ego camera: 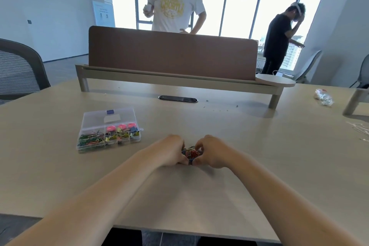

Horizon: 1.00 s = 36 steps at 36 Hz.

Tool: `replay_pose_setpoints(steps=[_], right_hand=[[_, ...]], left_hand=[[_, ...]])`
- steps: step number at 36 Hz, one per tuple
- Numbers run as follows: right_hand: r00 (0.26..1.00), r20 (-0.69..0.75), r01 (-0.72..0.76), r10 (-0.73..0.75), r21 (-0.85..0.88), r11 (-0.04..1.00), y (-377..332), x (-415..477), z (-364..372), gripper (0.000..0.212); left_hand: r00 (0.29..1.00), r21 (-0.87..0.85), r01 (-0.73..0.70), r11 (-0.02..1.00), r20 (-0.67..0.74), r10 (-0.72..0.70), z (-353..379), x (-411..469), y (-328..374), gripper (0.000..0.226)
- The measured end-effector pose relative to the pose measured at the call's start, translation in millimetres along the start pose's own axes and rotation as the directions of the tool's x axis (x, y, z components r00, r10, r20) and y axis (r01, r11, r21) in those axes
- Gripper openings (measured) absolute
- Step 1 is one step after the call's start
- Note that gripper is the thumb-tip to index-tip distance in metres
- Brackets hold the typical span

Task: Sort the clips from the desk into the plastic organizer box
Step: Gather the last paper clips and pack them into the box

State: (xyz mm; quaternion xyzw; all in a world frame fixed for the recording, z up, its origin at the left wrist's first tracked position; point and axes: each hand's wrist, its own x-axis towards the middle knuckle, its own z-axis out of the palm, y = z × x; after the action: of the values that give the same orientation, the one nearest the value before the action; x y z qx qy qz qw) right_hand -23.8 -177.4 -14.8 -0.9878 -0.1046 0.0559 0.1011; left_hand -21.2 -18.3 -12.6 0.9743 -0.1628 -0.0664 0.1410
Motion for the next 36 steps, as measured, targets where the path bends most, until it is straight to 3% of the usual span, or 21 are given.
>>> replay_pose_setpoints(steps=[12,17,36], right_hand=[[0.991,-0.136,0.005,0.006,0.075,0.997,6.3,8.9,7.0,0.002],[0.986,-0.165,0.005,0.007,0.072,0.997,6.2,5.6,5.7,0.012],[0.985,-0.174,0.043,-0.014,0.165,0.985,-3.0,-14.1,-20.0,0.004]], left_hand=[[0.986,-0.105,-0.011,0.994,-0.164,-0.006,10.4,6.5,-3.7,0.014],[0.984,-0.14,-0.011,0.99,-0.176,-0.014,9.5,4.0,-1.5,0.009],[0.968,-0.233,-0.097,0.968,-0.249,0.037,-12.8,-12.2,-9.3,0.007]])
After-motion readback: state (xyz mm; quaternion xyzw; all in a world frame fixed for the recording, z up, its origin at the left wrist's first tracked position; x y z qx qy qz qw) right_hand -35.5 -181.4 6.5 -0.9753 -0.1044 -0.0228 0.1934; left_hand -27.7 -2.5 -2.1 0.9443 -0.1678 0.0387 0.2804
